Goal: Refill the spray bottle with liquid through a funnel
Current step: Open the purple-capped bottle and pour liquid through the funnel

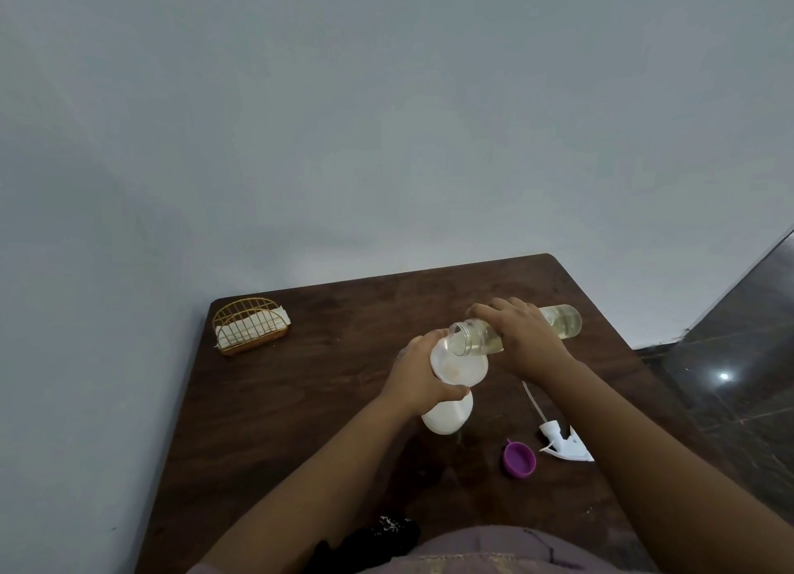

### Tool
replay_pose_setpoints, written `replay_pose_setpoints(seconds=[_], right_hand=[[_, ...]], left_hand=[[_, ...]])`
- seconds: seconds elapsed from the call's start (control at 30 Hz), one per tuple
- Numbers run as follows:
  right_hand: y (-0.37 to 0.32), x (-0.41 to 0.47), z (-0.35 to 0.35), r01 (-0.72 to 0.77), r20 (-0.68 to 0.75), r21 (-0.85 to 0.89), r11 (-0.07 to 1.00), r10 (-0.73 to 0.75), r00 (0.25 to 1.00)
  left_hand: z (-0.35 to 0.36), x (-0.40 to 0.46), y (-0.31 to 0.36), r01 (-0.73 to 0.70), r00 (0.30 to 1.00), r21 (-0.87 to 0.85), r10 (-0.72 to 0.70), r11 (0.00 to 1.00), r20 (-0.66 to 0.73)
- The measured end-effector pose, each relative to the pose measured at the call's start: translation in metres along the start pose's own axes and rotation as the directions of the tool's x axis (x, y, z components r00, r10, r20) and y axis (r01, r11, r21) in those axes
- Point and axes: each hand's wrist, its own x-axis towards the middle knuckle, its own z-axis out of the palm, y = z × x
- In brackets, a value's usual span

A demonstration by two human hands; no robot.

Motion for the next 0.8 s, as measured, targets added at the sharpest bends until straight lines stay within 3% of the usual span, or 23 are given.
replay_pose_setpoints(seconds=[0.8], right_hand=[[0.0003, -0.002, -0.0005, -0.012, 0.005, -0.007, 1.0, 0.012, 1.0]], left_hand=[[0.004, 0.0033, -0.0068, -0.006, 1.0, 0.018, 0.006, 1.0, 0.004]])
